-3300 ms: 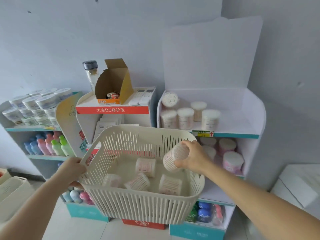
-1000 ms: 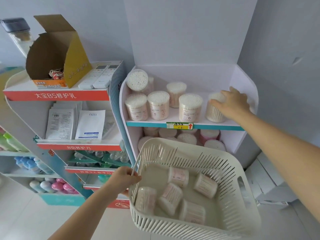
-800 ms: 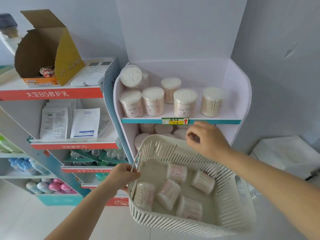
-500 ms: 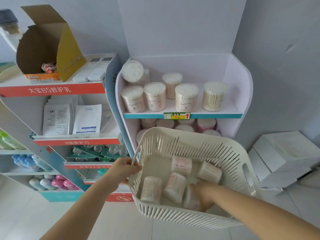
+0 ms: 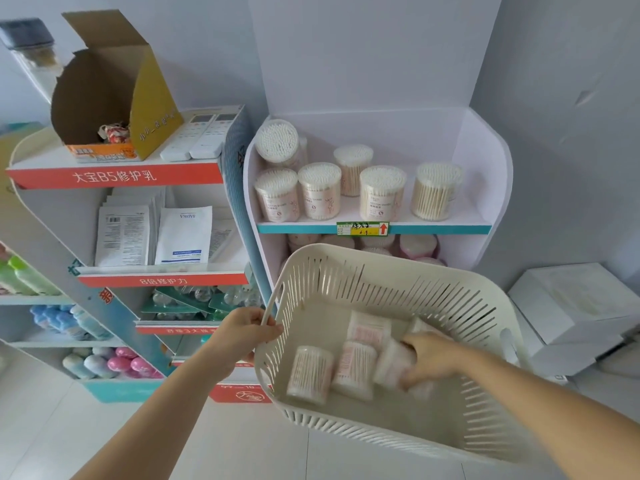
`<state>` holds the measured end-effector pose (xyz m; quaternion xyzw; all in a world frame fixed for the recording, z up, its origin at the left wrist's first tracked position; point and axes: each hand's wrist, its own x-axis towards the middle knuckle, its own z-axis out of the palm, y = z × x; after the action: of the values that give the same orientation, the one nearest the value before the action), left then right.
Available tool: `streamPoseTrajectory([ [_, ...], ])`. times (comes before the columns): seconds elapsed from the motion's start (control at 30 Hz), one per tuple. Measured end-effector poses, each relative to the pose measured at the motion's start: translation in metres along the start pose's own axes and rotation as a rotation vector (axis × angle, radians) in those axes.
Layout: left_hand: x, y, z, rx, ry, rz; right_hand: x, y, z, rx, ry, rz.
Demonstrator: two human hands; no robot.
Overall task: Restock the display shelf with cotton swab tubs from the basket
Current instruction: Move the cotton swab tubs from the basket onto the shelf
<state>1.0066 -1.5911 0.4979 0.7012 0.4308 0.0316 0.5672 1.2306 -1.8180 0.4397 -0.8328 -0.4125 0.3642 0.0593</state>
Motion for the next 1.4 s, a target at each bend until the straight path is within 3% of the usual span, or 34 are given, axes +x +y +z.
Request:
streamPoseTrajectory([
  [0.1, 0.003, 0.000, 0.003, 0.026, 0.003, -0.007, -0.017, -0.003, -0.030, 0.662, 0.092, -0.046],
  [0.17, 0.005, 0.000, 0.006, 0.032, 0.009, -0.015, -0.028, -0.010, -0.047, 0.938, 0.223, -0.118],
  [0.33, 0.006, 0.001, 0.010, 0.034, 0.020, -0.020, -0.045, -0.041, -0.089, 1.071, 0.767, -0.279],
  [0.43, 0.005, 0.004, 0.009, 0.041, 0.024, -0.014, -0.046, -0.053, -0.115, 1.010, 1.052, -0.243],
  [0.5, 0.004, 0.006, 0.009, 0.043, 0.017, -0.009, -0.039, -0.055, -0.128, 0.973, 1.123, -0.163],
  [0.63, 0.001, 0.009, 0.011, 0.042, 0.011, 0.007, -0.027, -0.051, -0.138, 0.920, 1.132, -0.028],
  [0.83, -0.003, 0.010, 0.011, 0.040, 0.006, 0.011, -0.009, -0.048, -0.152, 0.715, 1.150, 0.001],
  [1.0, -0.004, 0.011, 0.010, 0.047, 0.023, 0.020, 0.009, -0.038, -0.161, 0.535, 0.986, 0.122],
  [1.2, -0.004, 0.006, 0.007, 0.047, 0.043, 0.024, -0.003, -0.032, -0.101, 0.326, 1.222, 0.000],
  [1.23, -0.004, 0.006, 0.007, 0.047, 0.041, 0.024, -0.003, -0.027, -0.079, 0.227, 1.173, -0.055],
  [1.3, -0.004, 0.005, 0.006, 0.046, 0.040, 0.022, -0.001, -0.014, -0.040, 0.068, 0.905, -0.124],
  [1.4, -0.005, 0.006, 0.006, 0.052, 0.043, 0.015, -0.002, -0.005, -0.012, 0.062, 0.550, -0.063],
])
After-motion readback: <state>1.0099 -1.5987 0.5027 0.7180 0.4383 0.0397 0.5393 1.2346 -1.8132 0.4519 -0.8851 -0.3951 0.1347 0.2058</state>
